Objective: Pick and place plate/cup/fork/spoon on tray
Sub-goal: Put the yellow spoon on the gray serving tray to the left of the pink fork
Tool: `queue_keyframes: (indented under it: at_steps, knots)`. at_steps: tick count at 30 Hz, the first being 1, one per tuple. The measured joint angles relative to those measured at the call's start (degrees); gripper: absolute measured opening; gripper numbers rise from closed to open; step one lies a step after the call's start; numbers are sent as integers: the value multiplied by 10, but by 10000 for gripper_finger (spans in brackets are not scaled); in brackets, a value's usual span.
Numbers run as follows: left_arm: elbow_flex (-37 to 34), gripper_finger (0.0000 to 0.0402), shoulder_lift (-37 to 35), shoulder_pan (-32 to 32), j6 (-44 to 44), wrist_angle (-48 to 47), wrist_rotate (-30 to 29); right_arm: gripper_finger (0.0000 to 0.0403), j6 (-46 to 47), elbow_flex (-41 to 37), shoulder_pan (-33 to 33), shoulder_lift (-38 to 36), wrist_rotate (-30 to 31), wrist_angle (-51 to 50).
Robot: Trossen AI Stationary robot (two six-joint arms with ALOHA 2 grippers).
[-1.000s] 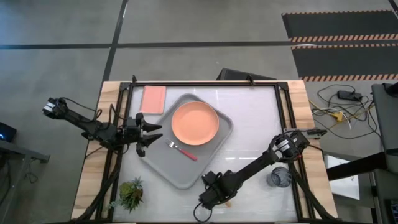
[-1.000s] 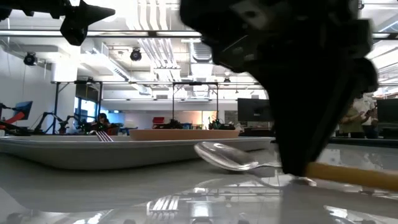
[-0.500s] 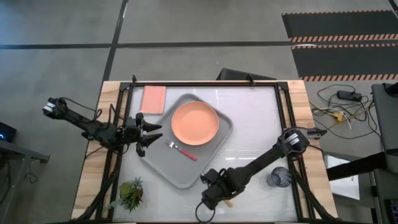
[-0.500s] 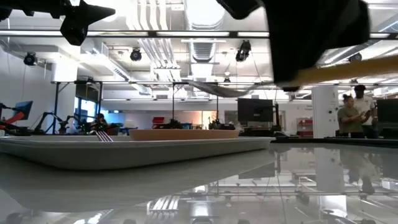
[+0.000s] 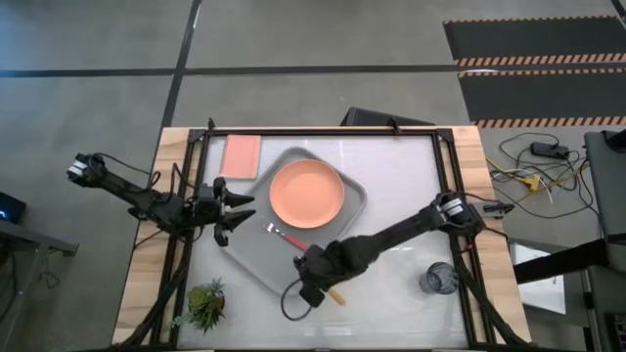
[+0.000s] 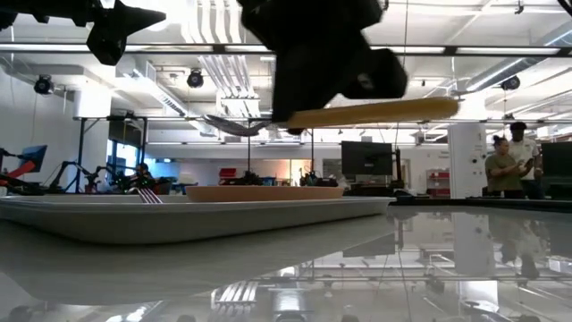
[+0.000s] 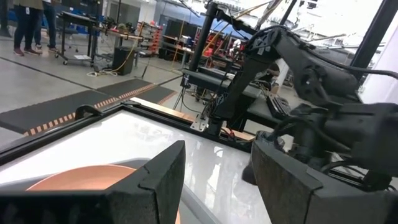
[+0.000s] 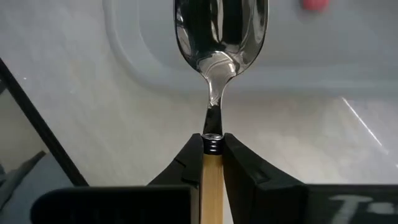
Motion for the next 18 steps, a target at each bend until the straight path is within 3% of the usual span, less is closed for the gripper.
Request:
queue_keyframes:
  at_steps: [18]
  knots:
    - [2,168,-3,0,15,2,0,25,-91,0,-70,18,-40,150]
